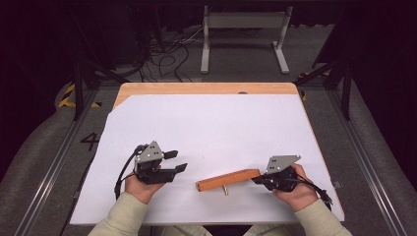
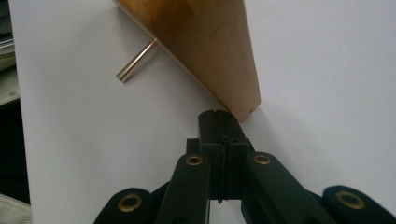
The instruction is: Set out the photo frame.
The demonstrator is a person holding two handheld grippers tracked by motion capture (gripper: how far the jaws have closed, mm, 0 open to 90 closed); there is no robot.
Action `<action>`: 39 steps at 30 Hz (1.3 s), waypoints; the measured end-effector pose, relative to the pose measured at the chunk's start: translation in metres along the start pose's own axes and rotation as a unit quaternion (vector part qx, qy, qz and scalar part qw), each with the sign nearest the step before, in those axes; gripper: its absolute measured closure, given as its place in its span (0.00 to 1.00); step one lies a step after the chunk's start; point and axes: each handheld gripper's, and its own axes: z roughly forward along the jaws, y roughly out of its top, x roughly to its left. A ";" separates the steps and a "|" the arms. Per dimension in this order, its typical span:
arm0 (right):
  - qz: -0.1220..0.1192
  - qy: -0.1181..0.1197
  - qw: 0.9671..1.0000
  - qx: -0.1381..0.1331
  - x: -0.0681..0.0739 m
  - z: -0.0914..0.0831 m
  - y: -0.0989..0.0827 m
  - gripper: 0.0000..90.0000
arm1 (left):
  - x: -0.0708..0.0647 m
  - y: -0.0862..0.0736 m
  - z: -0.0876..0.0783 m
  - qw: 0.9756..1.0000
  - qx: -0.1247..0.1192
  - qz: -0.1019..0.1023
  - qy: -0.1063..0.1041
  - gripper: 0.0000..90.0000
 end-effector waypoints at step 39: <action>0.045 -0.024 0.998 -0.031 -0.045 0.044 0.044 1.00 | -0.001 -0.002 0.003 1.000 0.011 -0.001 -0.006 0.47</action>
